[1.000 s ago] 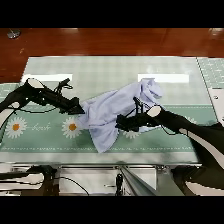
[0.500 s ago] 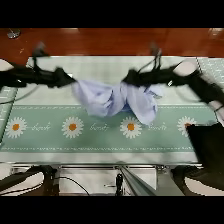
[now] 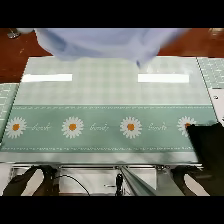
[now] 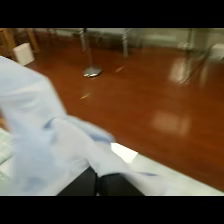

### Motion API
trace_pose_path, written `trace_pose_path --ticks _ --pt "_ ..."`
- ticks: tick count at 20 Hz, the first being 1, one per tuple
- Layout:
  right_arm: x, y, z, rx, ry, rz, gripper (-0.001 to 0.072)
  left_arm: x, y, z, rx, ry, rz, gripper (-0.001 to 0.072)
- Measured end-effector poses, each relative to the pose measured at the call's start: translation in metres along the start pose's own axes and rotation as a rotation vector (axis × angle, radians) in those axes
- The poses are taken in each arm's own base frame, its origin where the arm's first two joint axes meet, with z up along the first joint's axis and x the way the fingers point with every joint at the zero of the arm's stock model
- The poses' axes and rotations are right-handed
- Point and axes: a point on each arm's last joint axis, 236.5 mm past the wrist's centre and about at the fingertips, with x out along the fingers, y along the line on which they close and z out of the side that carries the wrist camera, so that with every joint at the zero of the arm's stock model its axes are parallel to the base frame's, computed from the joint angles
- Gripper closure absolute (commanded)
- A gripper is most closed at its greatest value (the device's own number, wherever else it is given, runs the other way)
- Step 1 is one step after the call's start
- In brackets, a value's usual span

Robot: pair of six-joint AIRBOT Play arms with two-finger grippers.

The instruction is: Fold the shirts.

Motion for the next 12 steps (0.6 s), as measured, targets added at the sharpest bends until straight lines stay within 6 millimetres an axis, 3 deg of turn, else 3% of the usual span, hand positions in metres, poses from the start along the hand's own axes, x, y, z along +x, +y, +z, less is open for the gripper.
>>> trace_pose_path --ticks 3,6,9,12 --pt "-0.055 0.02 -0.011 -0.045 0.026 -0.077 0.0694 -0.048 -0.033 0.033 0.197 -0.088 0.122 0.0689" --pt "-0.089 0.029 -0.046 -0.026 0.132 -0.126 0.0693 -0.086 -0.061 0.04 0.335 -0.113 0.227 0.0688" --pt "-0.099 0.027 -0.093 0.046 0.279 -0.151 0.0694 -0.098 -0.055 0.018 0.345 -0.046 0.281 0.0689" --pt "-0.088 0.016 -0.149 0.146 0.427 -0.156 0.0693 -0.088 -0.019 -0.041 0.223 0.127 0.284 0.0688"
